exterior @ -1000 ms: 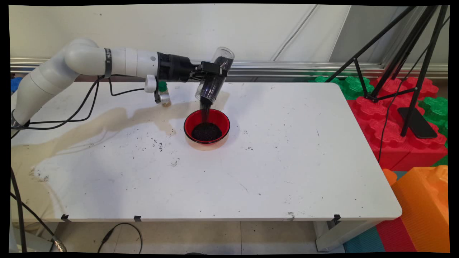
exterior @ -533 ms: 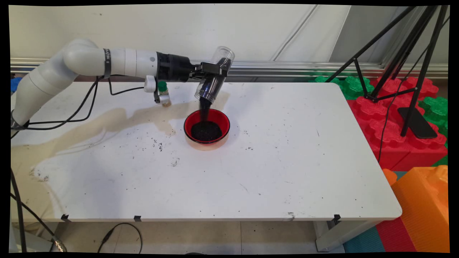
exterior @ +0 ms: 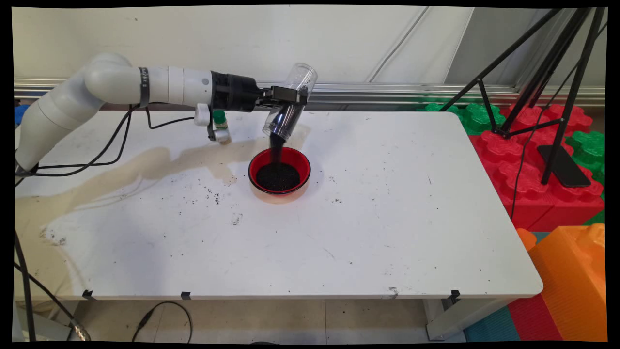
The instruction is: Pour the black seasoning powder in the red bowl
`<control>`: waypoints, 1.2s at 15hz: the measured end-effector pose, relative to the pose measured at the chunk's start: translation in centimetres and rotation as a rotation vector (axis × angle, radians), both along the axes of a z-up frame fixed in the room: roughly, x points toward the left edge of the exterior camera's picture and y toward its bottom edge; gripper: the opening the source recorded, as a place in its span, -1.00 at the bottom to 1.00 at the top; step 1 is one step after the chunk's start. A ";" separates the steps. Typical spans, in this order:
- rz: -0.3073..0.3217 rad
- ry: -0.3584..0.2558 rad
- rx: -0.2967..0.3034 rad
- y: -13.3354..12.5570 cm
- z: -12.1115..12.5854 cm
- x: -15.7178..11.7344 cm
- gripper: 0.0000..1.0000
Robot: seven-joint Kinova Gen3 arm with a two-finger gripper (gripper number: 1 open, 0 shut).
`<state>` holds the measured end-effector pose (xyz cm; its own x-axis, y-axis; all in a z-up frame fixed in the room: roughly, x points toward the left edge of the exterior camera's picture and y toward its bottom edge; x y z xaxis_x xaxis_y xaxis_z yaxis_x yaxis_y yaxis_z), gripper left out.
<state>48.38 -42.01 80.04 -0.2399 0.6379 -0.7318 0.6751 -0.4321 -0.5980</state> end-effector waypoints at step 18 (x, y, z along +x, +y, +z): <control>-0.022 -0.017 -0.024 0.9 0.0 -0.6 -1.00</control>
<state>47.77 -41.16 80.06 -0.2136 0.6249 -0.7509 0.6754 -0.4609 -0.5757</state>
